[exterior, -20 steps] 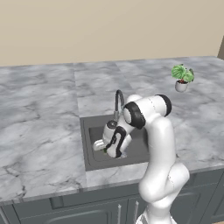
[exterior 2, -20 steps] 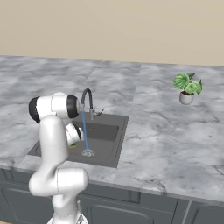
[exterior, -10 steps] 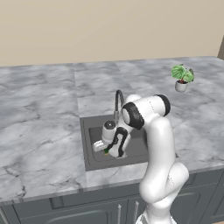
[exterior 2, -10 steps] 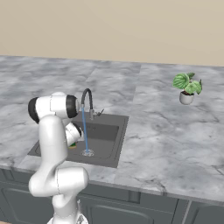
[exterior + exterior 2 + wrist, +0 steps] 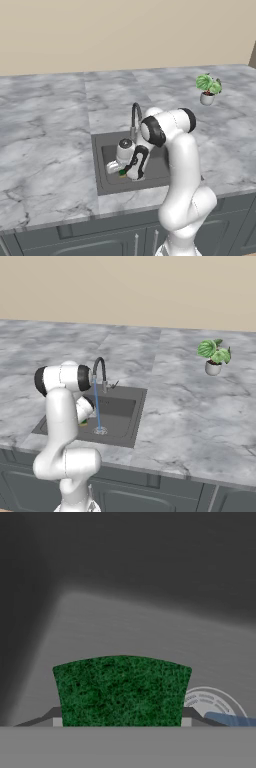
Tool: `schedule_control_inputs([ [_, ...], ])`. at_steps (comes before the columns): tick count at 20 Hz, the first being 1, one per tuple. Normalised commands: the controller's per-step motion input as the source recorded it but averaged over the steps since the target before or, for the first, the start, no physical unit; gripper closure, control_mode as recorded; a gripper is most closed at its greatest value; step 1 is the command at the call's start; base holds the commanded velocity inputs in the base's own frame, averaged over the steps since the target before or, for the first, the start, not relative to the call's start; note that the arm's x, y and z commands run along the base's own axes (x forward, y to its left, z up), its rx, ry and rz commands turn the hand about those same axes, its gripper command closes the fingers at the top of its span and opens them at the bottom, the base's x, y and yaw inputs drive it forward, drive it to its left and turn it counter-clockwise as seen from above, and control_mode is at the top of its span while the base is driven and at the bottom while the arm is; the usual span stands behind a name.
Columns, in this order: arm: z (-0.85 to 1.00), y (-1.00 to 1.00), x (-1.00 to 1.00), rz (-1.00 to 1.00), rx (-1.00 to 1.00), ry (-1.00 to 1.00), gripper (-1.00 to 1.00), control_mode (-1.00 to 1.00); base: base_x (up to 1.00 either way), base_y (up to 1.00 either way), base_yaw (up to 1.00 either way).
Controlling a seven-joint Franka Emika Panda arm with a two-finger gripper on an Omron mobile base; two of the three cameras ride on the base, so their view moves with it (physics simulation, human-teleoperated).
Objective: Soak the sponge with water for a few seconds and then drop it inside the sink.
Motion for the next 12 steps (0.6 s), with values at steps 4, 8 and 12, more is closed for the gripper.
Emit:
schedule_control_inputs([
  [4,0.00,0.00,0.00,0.00,0.00,0.00,-1.00,-1.00,0.00,0.00,0.00],
  [8,0.00,0.00,0.00,0.00,0.00,0.00,-1.00,-1.00,0.00,0.00,0.00],
  [12,0.03,0.00,0.00,0.00,-0.01,0.00,-1.00,-1.00,0.00,0.00,0.00],
])
